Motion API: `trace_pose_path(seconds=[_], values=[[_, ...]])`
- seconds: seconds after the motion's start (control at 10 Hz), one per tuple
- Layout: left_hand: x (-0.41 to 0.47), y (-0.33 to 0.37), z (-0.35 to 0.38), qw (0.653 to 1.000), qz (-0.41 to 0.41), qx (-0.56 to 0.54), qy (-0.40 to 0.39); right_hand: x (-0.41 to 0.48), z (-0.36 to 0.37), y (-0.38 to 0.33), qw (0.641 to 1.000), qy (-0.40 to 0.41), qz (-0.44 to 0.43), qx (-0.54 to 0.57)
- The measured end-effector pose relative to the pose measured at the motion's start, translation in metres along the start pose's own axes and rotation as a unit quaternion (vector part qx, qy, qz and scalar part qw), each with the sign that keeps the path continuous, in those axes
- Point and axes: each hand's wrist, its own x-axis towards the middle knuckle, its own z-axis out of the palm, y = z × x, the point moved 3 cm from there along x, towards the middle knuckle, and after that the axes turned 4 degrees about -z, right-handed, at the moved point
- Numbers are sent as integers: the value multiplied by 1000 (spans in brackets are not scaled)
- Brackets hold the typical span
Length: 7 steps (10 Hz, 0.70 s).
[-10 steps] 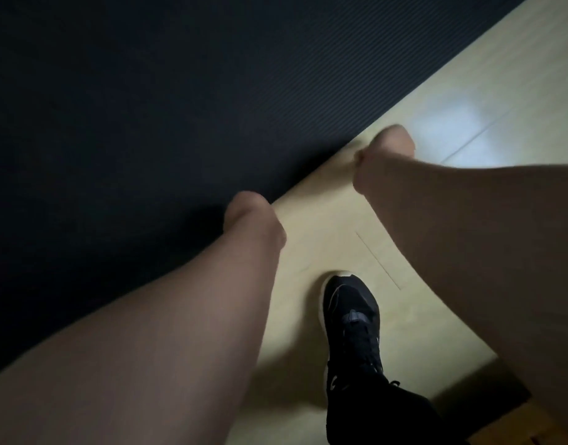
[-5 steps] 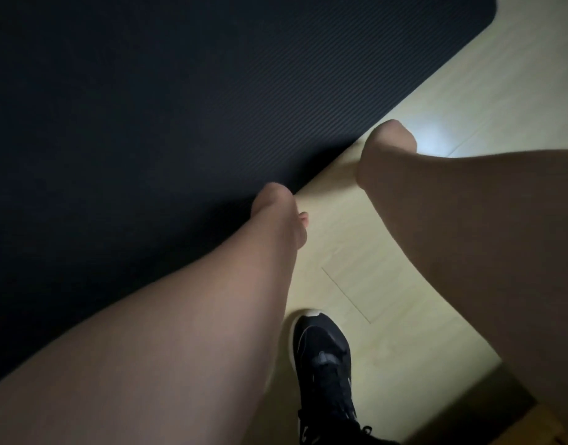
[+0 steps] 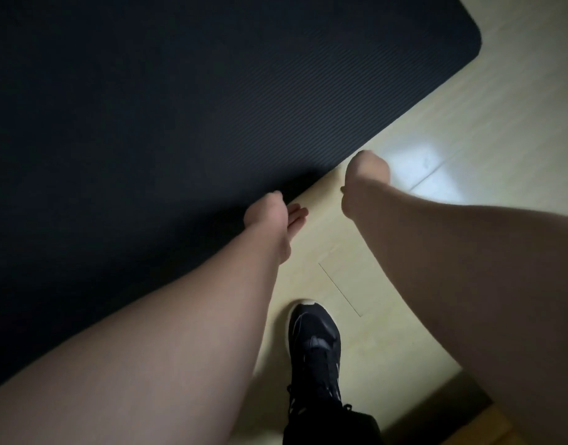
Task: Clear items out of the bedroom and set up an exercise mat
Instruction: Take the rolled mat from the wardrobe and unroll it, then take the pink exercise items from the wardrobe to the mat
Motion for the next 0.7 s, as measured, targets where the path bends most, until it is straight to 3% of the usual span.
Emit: trace_pose_path(seconds=[0.2,0.5,0.7], values=[[-57,7,-106,997,37,32,61,-115,12,28,996,-72,18,-51],[-309,37,-312,965,138,176,135,-404,15,26,972,-142,-20,-188],[-491,41,-433,980,118,72,141,-632,18,-4,966,-180,-29,-183]])
